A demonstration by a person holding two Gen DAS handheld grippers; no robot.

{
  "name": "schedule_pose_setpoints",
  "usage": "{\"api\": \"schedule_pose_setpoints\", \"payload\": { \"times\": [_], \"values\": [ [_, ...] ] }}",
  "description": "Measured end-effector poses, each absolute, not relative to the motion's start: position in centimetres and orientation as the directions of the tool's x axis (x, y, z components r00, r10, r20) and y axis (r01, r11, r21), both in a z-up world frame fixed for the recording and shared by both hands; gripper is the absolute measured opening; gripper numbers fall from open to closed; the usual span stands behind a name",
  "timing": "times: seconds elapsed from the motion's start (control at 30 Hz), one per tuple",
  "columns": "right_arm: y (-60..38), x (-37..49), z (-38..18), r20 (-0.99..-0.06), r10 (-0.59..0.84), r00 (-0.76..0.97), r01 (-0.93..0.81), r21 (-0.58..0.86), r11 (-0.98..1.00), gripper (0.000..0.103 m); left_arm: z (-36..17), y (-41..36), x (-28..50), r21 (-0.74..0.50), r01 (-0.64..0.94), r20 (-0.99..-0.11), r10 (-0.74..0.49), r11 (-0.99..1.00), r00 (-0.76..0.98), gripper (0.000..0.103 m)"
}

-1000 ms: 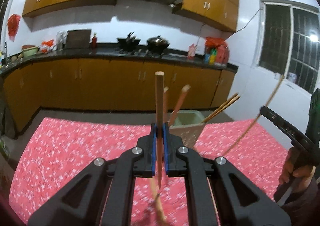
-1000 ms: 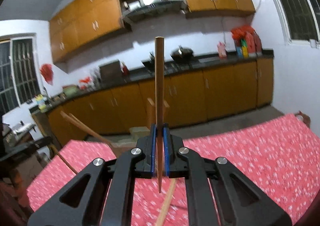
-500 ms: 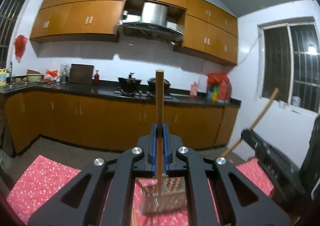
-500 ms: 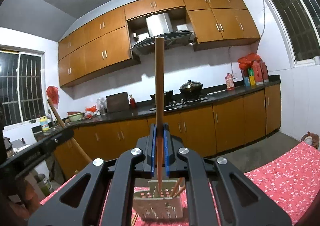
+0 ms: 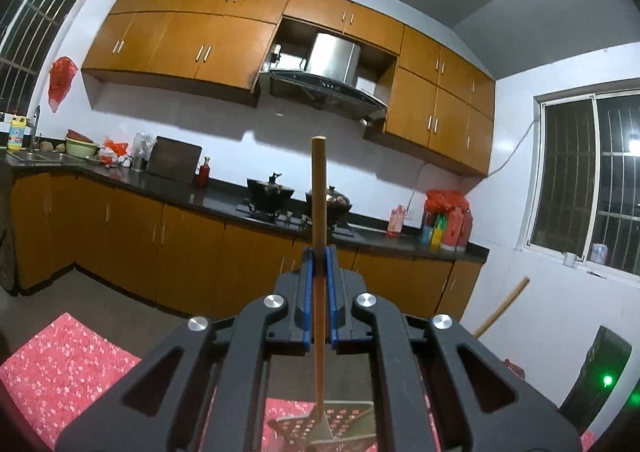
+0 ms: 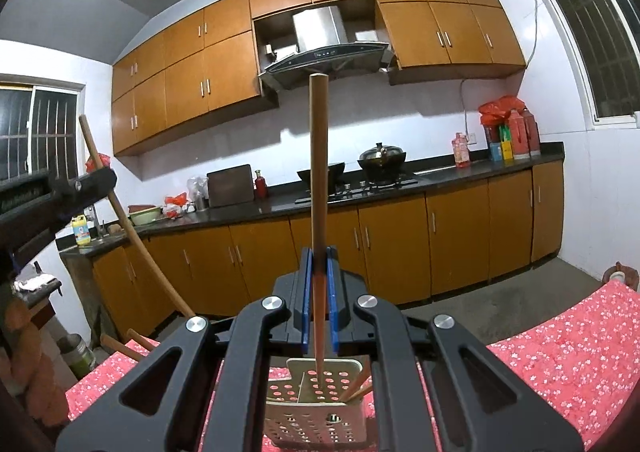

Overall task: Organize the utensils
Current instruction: 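Open both tools to drop the chopsticks into the beige holder, then lower both tools to the table and close each on another chopstick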

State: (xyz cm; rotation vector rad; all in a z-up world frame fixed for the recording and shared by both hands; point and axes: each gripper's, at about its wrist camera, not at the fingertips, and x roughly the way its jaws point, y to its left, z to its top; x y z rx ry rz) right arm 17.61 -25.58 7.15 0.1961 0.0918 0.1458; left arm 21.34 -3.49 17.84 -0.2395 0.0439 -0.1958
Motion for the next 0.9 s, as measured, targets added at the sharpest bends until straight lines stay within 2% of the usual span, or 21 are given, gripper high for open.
{"api": "schedule_pose_setpoints", "payload": {
  "times": [0.17,0.4,0.47,0.5,0.53,0.57,0.63,0.73,0.8,0.87,0.9],
  "values": [
    [-25.6,18.1,6.5,-0.106,0.153,0.983,-0.129,0.202,0.971,0.008,16.0,-3.9,22.6,-0.232,0.177,-0.07,-0.198,0.956,0.978,0.007],
    [-25.2,19.1,4.8,-0.187,0.184,0.965,-0.145,0.203,0.968,0.008,11.5,-5.3,25.2,-0.216,0.184,-0.2,-0.228,0.959,0.953,0.008],
    [-25.2,19.0,4.7,-0.2,0.192,0.961,-0.151,0.201,0.968,0.009,11.0,-5.3,25.2,-0.214,0.187,-0.22,-0.234,0.959,0.947,0.011],
    [-25.2,18.8,4.8,-0.205,0.194,0.96,-0.153,0.198,0.968,0.01,11.0,-5.3,25.1,-0.212,0.19,-0.223,-0.237,0.959,0.946,0.016],
    [-25.3,18.6,4.9,-0.205,0.195,0.959,-0.154,0.198,0.968,0.017,11.1,-5.2,25.0,-0.212,0.192,-0.223,-0.239,0.958,0.945,0.019],
    [-25.3,18.4,4.9,-0.204,0.195,0.959,-0.154,0.199,0.968,0.031,11.3,-5.0,24.7,-0.216,0.194,-0.22,-0.241,0.957,0.945,0.027],
    [-25.6,17.5,5.4,-0.185,0.192,0.964,-0.153,0.205,0.967,0.042,11.8,-4.5,24.1,-0.221,0.196,-0.21,-0.242,0.955,0.947,0.036],
    [-26.1,16.1,6.3,-0.16,0.19,0.969,-0.156,0.203,0.967,0.044,12.6,-3.2,22.6,-0.224,0.185,-0.204,-0.231,0.957,0.951,0.051],
    [-26.7,15.0,6.8,-0.144,0.182,0.973,-0.15,0.208,0.967,0.051,12.9,-2.1,21.3,-0.216,0.167,-0.208,-0.212,0.962,0.955,0.065],
    [-27.5,13.8,7.0,-0.134,0.163,0.977,-0.133,0.212,0.968,0.062,12.7,-1.0,19.9,-0.192,0.138,-0.223,-0.18,0.972,0.958,0.074],
    [-28.0,13.1,6.9,-0.136,0.151,0.979,-0.12,0.212,0.97,0.063,12.5,-0.4,19.3,-0.177,0.122,-0.233,-0.162,0.977,0.959,0.078]
  ]
}}
